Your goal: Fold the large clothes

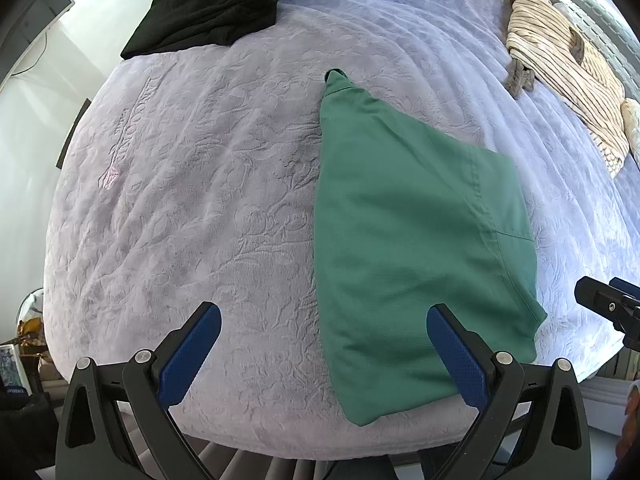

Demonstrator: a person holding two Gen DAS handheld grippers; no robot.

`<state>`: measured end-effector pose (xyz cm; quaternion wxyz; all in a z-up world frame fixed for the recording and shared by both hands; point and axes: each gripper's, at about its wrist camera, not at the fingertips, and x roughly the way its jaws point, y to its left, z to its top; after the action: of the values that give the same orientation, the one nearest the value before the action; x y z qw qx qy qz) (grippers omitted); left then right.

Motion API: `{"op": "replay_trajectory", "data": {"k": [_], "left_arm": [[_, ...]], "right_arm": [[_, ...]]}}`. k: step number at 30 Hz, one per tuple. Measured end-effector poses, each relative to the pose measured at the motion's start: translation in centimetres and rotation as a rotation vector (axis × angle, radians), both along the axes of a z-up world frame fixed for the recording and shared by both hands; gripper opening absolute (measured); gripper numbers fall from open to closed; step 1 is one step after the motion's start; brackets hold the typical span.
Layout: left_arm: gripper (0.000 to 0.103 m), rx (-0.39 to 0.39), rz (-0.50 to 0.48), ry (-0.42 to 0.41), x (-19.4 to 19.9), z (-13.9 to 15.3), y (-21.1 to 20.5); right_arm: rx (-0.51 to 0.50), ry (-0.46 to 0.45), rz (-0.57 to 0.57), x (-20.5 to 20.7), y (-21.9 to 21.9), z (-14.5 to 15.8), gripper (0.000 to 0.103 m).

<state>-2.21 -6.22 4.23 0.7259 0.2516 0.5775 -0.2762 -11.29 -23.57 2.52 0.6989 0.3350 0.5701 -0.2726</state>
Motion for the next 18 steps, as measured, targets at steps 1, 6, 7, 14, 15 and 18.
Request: {"op": "replay_trajectory", "data": {"k": [1, 6, 7, 14, 15, 18], "left_arm": [[0.103, 0.000, -0.001, 0.000, 0.02, 0.00, 0.00], [0.103, 0.001, -0.002, 0.000, 0.05, -0.01, 0.03], [0.103, 0.001, -0.002, 0.001, 0.06, 0.00, -0.04], [0.103, 0.001, -0.001, 0.000, 0.04, 0.00, -0.03], [0.103, 0.001, -0.001, 0.000, 0.04, -0.01, -0.03], [0.103, 0.001, -0.002, 0.000, 0.08, 0.00, -0.06]], "right_arm": [[0.000, 0.000, 0.001, 0.03, -0.01, 0.01, 0.103], [0.001, 0.000, 0.005, 0.09, -0.30, 0.01, 0.103], [0.001, 0.000, 0.005, 0.09, -0.28, 0.01, 0.103], [0.001, 0.000, 0.004, 0.10, -0.16, 0.01, 0.103], [0.002, 0.000, 0.004, 0.12, -0.14, 0.01, 0.103], [0.001, 0.000, 0.005, 0.12, -0.17, 0.01, 0.103]]}}
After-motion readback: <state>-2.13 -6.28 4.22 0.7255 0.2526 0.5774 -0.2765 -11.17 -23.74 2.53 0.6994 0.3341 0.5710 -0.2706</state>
